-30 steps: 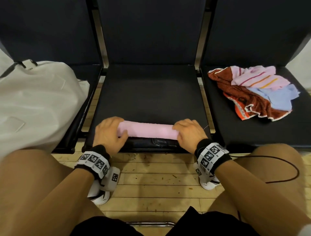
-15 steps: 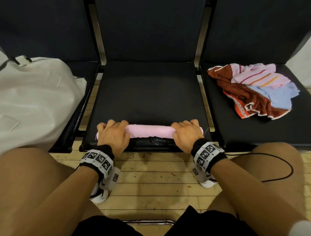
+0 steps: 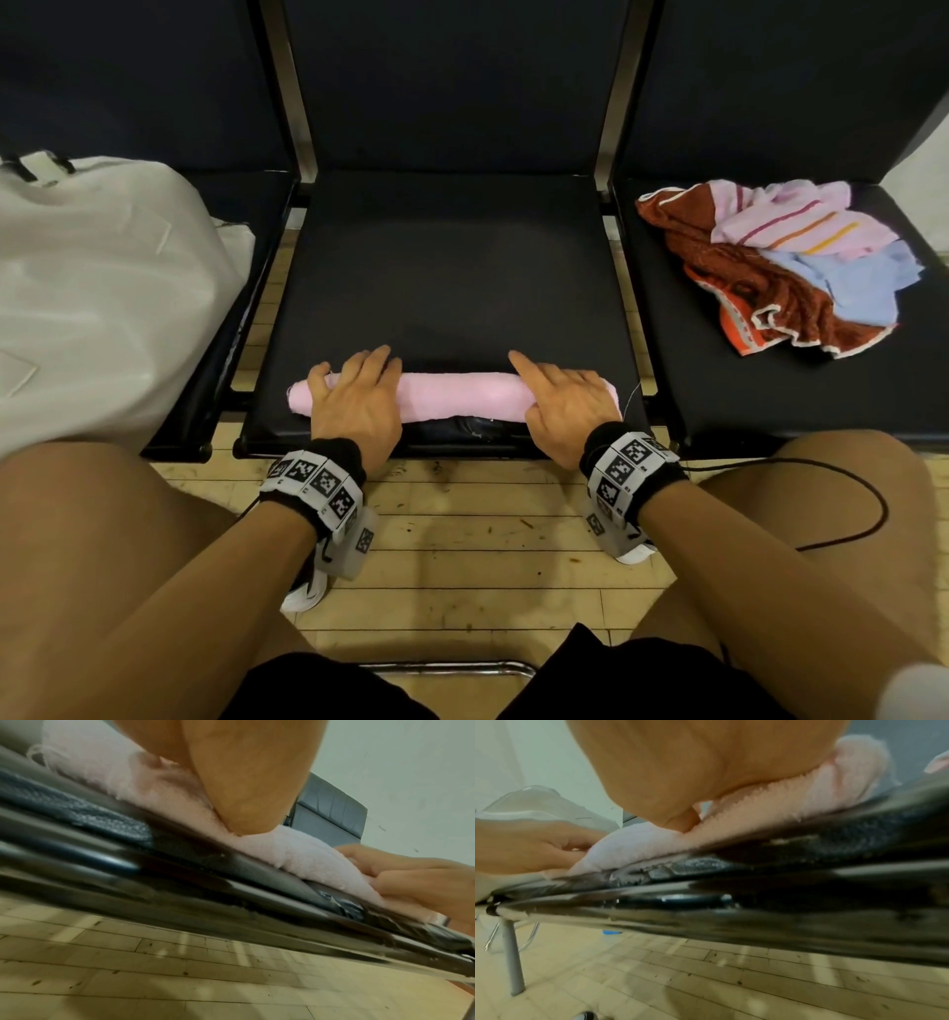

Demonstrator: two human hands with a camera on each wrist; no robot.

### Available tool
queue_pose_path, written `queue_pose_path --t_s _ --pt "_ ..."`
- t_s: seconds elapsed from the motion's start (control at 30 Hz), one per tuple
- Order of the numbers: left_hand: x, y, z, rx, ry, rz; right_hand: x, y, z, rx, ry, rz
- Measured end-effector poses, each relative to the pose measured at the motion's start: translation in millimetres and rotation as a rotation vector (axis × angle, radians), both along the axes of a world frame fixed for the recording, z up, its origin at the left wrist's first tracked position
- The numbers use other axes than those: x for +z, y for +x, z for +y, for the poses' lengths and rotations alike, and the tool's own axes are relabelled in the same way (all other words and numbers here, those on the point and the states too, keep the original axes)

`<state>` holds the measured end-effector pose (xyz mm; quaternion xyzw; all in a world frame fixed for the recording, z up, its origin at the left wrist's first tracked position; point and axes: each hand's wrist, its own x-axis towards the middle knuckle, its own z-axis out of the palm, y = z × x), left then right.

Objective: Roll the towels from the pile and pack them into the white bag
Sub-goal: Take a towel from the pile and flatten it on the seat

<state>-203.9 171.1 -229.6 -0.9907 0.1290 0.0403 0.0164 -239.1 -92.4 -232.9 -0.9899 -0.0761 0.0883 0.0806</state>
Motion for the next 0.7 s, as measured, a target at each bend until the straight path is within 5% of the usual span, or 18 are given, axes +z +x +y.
queue_pose_path --t_s 0.37,0.7 --pt "-15 3 10 -0.147 -0.317 0.128 -13 -10 0 0.052 0.011 -0.095" --pt "-9 1 10 -0.184 -0.116 0.061 -16 -14 0 0.123 -0.019 -0.194"
